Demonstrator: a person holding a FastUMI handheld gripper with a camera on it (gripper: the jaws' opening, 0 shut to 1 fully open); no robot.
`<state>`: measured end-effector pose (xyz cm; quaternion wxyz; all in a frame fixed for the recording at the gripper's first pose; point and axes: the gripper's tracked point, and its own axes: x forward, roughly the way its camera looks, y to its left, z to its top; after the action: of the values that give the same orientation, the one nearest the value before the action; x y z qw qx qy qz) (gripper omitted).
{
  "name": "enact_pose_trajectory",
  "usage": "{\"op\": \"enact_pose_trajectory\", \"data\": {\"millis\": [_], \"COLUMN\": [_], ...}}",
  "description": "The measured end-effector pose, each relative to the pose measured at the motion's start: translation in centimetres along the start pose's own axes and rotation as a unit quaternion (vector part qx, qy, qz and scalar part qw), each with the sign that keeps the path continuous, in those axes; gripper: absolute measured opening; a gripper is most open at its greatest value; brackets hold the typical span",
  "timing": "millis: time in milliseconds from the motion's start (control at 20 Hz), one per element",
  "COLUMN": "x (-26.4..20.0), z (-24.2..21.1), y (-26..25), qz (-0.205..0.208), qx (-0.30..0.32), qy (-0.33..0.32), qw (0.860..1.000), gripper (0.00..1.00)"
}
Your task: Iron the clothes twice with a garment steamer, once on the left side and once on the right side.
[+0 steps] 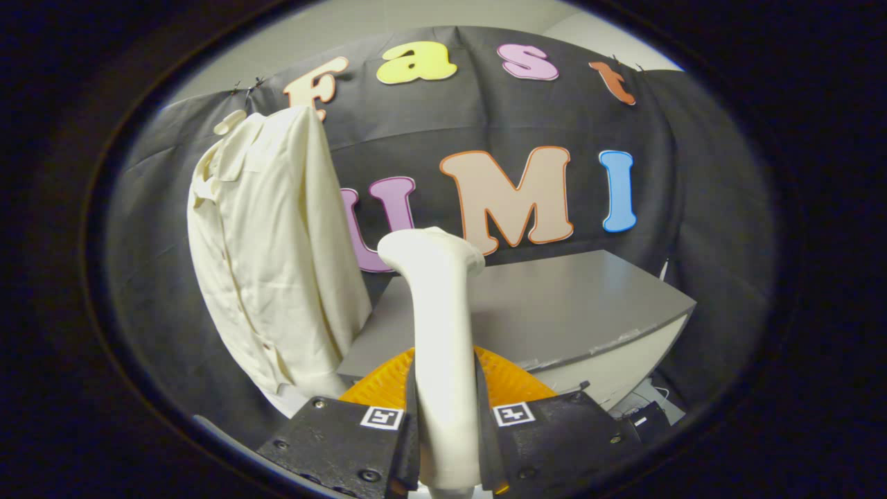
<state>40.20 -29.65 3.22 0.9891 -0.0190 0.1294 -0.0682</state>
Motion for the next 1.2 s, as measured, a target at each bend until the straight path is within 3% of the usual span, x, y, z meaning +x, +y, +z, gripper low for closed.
{"op": "enact_pose_trajectory", "data": {"millis": [250,500,800,1200], "x": [-8.0,-13.3,-15.7,-14.9], "z": [-1.4,-2.3,-2.9,-2.8], "y": [8.1,18.0,27.8,35.2], "qz": [-0.013,0.013,0.055,0.092], "qx": [0.006,-0.008,-0.022,-0.008], "qy": [-0.01,-0.018,-0.011,-0.007], "qw": [1.0,1.0,0.998,0.996], "gripper": [0.33,0.33,0.33,0.32]}}
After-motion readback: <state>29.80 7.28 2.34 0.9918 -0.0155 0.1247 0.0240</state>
